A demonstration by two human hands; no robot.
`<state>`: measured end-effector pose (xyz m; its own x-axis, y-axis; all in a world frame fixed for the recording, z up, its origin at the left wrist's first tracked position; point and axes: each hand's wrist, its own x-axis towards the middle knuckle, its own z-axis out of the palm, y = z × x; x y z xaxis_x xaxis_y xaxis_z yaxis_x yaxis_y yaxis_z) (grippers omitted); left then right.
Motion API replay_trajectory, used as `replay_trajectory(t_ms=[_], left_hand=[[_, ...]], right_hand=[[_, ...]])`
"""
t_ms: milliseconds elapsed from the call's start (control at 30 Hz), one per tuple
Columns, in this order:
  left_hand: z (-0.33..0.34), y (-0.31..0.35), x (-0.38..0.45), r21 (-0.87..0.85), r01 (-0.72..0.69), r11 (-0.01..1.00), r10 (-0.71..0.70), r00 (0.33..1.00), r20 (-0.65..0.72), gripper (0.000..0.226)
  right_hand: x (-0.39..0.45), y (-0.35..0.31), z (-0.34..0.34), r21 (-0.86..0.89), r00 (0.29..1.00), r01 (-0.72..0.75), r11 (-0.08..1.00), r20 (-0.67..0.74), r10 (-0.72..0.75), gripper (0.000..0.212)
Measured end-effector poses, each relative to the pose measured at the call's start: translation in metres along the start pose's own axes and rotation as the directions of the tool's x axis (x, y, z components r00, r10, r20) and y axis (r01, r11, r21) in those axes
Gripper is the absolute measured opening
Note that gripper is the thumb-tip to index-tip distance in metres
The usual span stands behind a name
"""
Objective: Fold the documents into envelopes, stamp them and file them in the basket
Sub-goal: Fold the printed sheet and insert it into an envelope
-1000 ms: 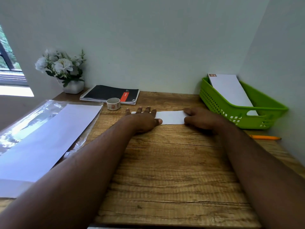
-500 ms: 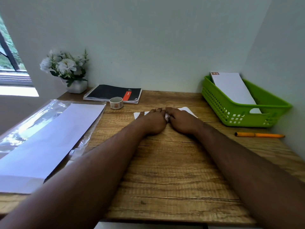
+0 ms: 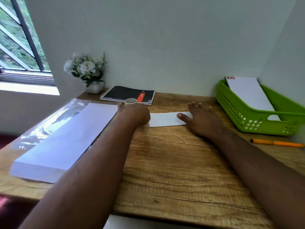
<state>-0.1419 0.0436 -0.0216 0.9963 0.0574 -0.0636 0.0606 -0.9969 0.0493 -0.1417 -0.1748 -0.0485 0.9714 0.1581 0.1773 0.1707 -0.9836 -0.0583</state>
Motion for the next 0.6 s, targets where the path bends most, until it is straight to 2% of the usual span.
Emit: replay_trajectory(t_ms=[67,133,167,200,267,300,333,433,533,600], left_hand=[[-0.012,-0.021,0.001,-0.093,0.079,0.993,-0.089,0.990,-0.112,0.023],[-0.018,-0.047,0.006,-0.153,0.148,0.977,-0.170,0.975,-0.140,0.015],[-0.020,-0.059,0.010,-0.171,0.186,0.968,-0.206,0.972,-0.109,0.022],[-0.018,-0.072,0.019,-0.199,0.240,0.950,-0.253,0.967,-0.040,0.037],[-0.003,-0.100,0.048,-0.211,0.334,0.919,-0.327,0.943,0.068,0.087],[0.001,-0.107,0.052,-0.180,0.373,0.910,-0.359,0.927,0.110,0.110],[0.003,-0.109,0.052,-0.157,0.383,0.910,-0.361,0.920,0.152,0.124],[-0.002,-0.102,0.033,-0.117,0.360,0.925,-0.331,0.919,0.214,0.114],[-0.002,-0.100,0.038,-0.181,0.377,0.909,-0.344,0.920,0.186,0.111],[-0.006,-0.093,0.034,-0.211,0.356,0.910,-0.336,0.933,0.127,0.086]], right_hand=[[-0.008,-0.025,-0.008,0.059,0.989,0.136,0.989,-0.069,-0.132,0.077],[-0.020,-0.052,-0.014,0.195,0.957,0.289,0.937,-0.021,-0.290,0.071],[-0.025,-0.063,-0.014,0.245,0.926,0.356,0.902,0.037,-0.375,0.069],[-0.030,-0.070,-0.013,0.260,0.886,0.417,0.871,0.097,-0.454,0.069],[-0.031,-0.075,-0.007,0.269,0.804,0.503,0.821,0.204,-0.559,0.069],[-0.030,-0.075,-0.005,0.283,0.780,0.510,0.813,0.247,-0.575,0.068],[-0.028,-0.073,-0.003,0.297,0.769,0.501,0.813,0.278,-0.576,0.066],[-0.027,-0.071,-0.002,0.329,0.767,0.474,0.817,0.302,-0.566,0.065],[-0.028,-0.071,-0.004,0.332,0.772,0.474,0.815,0.289,-0.566,0.064],[-0.028,-0.069,-0.004,0.344,0.784,0.461,0.818,0.273,-0.557,0.064]])
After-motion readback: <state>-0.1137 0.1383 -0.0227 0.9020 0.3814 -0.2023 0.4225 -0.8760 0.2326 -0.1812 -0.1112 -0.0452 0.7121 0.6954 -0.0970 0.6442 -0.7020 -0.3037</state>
